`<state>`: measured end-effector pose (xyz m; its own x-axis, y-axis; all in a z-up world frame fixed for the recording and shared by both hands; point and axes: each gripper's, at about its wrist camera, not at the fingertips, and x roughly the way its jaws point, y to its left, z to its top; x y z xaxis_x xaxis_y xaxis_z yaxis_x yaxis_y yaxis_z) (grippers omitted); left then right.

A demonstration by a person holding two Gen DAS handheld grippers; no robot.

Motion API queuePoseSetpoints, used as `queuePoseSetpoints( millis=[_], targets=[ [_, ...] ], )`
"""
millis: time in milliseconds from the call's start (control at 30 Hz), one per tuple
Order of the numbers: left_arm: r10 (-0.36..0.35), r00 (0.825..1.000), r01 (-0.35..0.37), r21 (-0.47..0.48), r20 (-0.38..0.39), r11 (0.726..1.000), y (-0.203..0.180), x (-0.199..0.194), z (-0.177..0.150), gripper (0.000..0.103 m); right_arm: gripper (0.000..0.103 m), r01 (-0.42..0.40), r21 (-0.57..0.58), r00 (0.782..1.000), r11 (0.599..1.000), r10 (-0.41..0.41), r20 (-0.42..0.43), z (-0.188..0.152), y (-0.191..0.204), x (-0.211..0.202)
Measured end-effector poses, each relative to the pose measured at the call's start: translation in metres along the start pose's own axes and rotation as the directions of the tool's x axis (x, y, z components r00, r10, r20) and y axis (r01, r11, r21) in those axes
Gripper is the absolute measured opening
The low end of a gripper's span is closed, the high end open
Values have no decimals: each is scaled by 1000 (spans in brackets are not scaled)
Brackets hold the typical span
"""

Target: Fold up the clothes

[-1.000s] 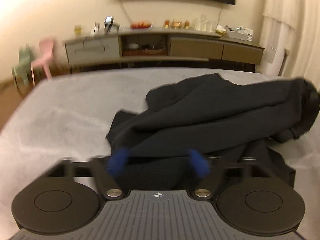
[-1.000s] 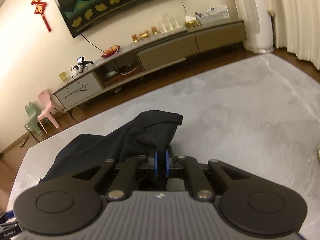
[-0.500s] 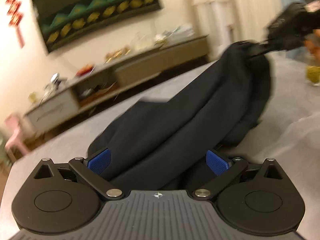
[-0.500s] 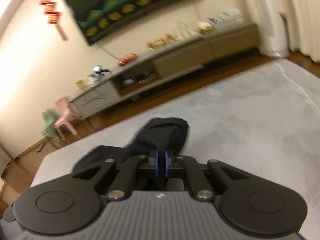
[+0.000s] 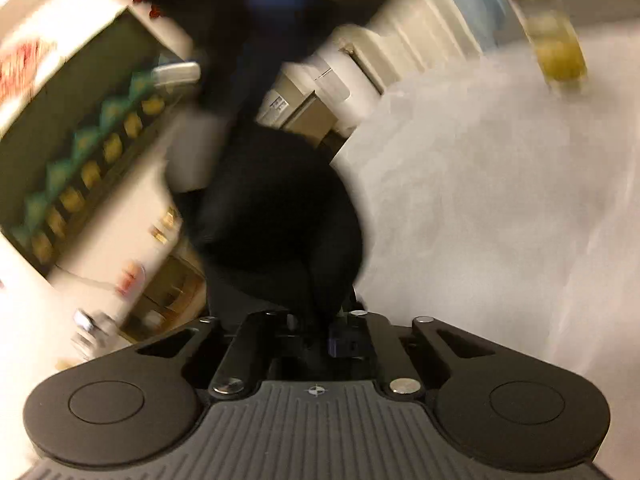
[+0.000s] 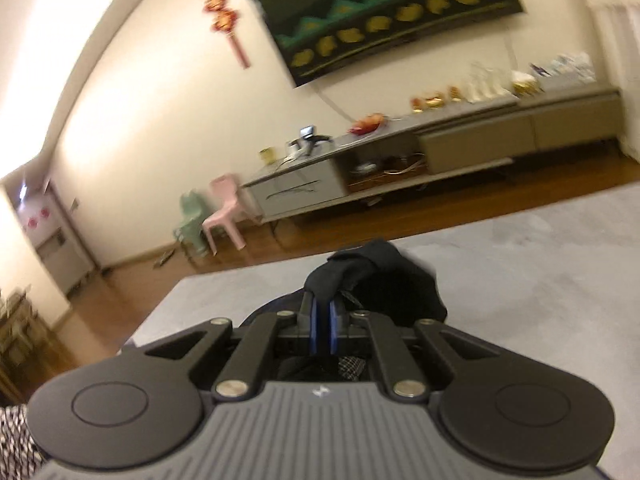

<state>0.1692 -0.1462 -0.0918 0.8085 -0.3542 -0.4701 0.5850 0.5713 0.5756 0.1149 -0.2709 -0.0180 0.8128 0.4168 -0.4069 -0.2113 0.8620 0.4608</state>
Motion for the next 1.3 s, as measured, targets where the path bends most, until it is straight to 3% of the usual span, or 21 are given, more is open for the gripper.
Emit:
queuePoseSetpoints(
  millis=[67, 133, 167, 233, 333, 367, 400, 467, 567, 633, 667, 733, 767, 833, 900, 967, 1000, 1067, 1167, 1233, 1300],
  targets=[
    [-6, 1000, 7, -79, 17, 997, 20, -2, 21, 5, 8, 14, 57, 998, 998, -18, 59, 6, -14, -12],
    [3, 998, 10, -196, 67, 981, 52, -13, 49, 5, 20, 3, 186, 981, 983, -39, 192, 11, -36, -38],
    [11, 996, 13, -255, 93, 967, 69, -19, 63, 5, 29, -7, 235, 967, 972, -53, 251, 13, -45, -52],
    [52, 987, 13, -388, 155, 922, 109, -39, 90, 5, 32, 1, 289, 941, 957, -99, 323, 18, -60, -74],
    [139, 961, 23, -569, 241, 822, 168, -84, 113, 4, 34, 263, 196, 932, 945, -301, 203, 19, -69, -61],
    [165, 951, 32, -616, 260, 787, 184, -104, 113, 4, 37, 346, 157, 914, 925, -370, 167, 19, -72, -57],
    [200, 944, 25, -661, 263, 750, 201, -124, 105, 4, 48, 465, 59, 876, 883, -469, 113, 18, -75, -41],
    [274, 927, 8, -744, 256, 668, 236, -163, 86, 4, 48, 539, -97, 842, 837, -536, 59, 12, -85, -15],
    [406, 909, -143, -849, 90, 509, 279, -209, 17, 4, 46, 577, -198, 808, 793, -589, -4, 4, -100, 10],
    [441, 888, -323, -858, -129, 399, 292, -214, -46, 4, 45, 521, -159, 847, 839, -531, -29, 2, -96, 14],
    [396, 888, -392, -837, -235, 383, 290, -205, -75, 5, 45, 476, -144, 873, 867, -486, -38, 1, -90, 17],
    [221, 883, -469, -791, -414, 392, 265, -176, -132, 6, 46, 385, -175, 912, 906, -403, -80, -12, -67, 26],
    [127, 859, -501, -765, -496, 404, 251, -161, -160, 6, 48, 338, -190, 927, 922, -361, -103, -19, -55, 30],
    [66, 859, -485, -763, -508, 428, 219, -160, -181, 15, 51, 241, -215, 950, 946, -275, -149, -33, -32, 39],
    [20, 863, -459, -766, -505, 450, 188, -161, -198, 30, 52, 213, -241, 948, 947, -260, -183, -44, -19, 47],
    [63, 883, -433, -754, -466, 494, 166, -169, -187, 61, 55, 185, -266, 945, 946, -246, -216, -55, -6, 56],
    [76, 896, -409, -746, -437, 526, 159, -171, -180, 67, 55, 171, -278, 943, 945, -239, -233, -61, 0, 60],
    [79, 930, -326, -707, -358, 628, 142, -169, -157, 85, 58, 143, -302, 937, 943, -227, -266, -72, 12, 68],
    [71, 962, -221, -592, -265, 775, 110, -153, -127, 98, 62, 110, -324, 927, 940, -215, -307, -83, 27, 78],
    [23, 958, -173, -517, -284, 838, 85, -133, -121, 102, 63, 106, -325, 922, 940, -215, -323, -84, 32, 82],
    [13, 942, -180, -471, -335, 864, 68, -109, -123, 102, 64, 82, -316, 917, 945, -196, -347, -87, 35, 84]
  ],
)
